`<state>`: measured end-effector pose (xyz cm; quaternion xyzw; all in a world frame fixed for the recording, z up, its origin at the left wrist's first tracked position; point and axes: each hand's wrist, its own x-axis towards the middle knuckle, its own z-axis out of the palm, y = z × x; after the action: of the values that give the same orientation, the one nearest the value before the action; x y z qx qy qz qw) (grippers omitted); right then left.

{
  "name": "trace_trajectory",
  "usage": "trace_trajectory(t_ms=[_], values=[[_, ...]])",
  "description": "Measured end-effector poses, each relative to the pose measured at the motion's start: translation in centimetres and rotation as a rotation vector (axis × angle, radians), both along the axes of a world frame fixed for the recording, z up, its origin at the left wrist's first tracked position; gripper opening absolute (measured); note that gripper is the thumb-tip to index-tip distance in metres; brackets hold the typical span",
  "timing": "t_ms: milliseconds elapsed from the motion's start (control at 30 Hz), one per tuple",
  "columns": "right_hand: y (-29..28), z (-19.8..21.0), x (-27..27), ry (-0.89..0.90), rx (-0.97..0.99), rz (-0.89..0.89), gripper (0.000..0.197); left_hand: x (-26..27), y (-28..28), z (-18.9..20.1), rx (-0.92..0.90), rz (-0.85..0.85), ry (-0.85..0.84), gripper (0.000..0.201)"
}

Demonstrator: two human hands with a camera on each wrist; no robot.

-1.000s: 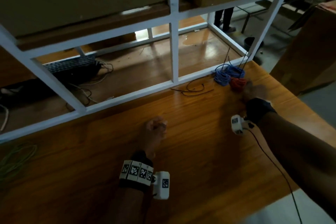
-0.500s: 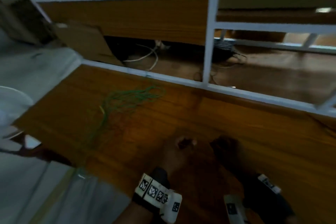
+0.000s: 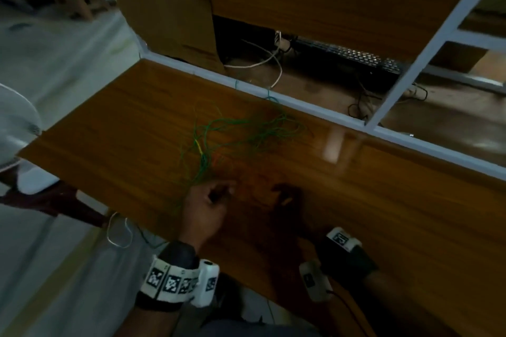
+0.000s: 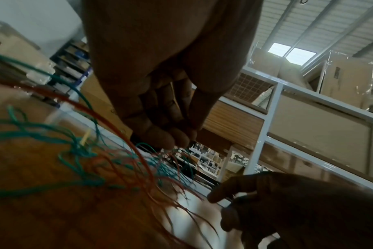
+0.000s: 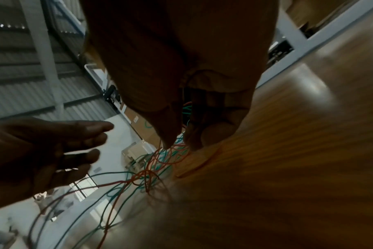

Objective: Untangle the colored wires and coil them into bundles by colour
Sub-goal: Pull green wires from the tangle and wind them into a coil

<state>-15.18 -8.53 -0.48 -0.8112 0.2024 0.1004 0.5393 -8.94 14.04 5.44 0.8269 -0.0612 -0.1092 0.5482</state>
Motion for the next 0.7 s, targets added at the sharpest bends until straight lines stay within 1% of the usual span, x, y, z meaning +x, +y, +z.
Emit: trace_trajectory(t_ms=[33, 67, 100, 133, 167, 233, 267, 333, 433, 467, 533, 600, 633, 700], values=[[1.1, 0.3, 1.2, -0.011, 0.024, -0.050, 0.043, 0.8, 1.2, 0.2, -0.022, 0.022, -0.010, 0.015], [2.3, 0.7, 1.7, -0.002, 0.035, -0.026, 0.050, 1.7, 2.3, 0.1, -0.041, 0.039, -0.013, 0.015], [2.6, 0.5, 2.4, 0.047, 0.063, -0.029, 0.054, 2.6, 3.2, 0.0, -0.043, 0.046, -0.014, 0.016], [3.6, 0.4, 2.5, 0.008, -0.027, 0.045, 0.050, 3.4, 3.9, -0.4, -0.045, 0.041, -0.001, 0.017], [4.4, 0.2, 2.5, -0.005, -0.146, 0.173, 0.042, 4.0, 4.3, -0.7, -0.033, 0.028, 0.030, 0.018], [4.8, -0.3, 2.7, -0.095, -0.470, 0.332, 0.034, 4.7, 4.5, -1.0, -0.003, -0.046, 0.072, 0.017], [4.8, -0.4, 2.7, -0.085, -0.489, 0.354, 0.032, 4.7, 4.2, -1.2, 0.003, -0.075, 0.079, 0.014], [3.2, 0.5, 2.7, -0.127, -0.565, 0.355, 0.026, 4.4, 3.6, -1.4, 0.000, -0.078, 0.072, 0.012], [-0.7, 2.3, 1.4, -0.239, -0.454, 0.249, 0.016, 3.7, 2.8, -2.0, 0.027, -0.049, 0.083, 0.013], [-2.2, 3.1, 0.6, -0.248, -0.381, 0.183, 0.016, 3.5, 2.5, -2.1, 0.045, -0.052, 0.101, 0.015], [-4.9, 4.1, -1.1, -0.239, -0.198, 0.025, 0.022, 3.3, 1.9, -2.5, 0.124, -0.081, 0.123, 0.025], [-6.8, 5.0, -2.2, -0.306, -0.057, -0.128, 0.024, 3.2, 1.2, -2.4, 0.190, -0.120, 0.102, 0.038], [-7.4, 5.2, -2.5, -0.322, -0.027, -0.165, 0.025, 3.2, 0.7, -2.3, 0.211, -0.146, 0.074, 0.043], [-7.9, 4.8, -2.7, -0.336, -0.021, -0.152, 0.028, 3.2, -0.4, -2.0, 0.245, -0.195, 0.011, 0.046]])
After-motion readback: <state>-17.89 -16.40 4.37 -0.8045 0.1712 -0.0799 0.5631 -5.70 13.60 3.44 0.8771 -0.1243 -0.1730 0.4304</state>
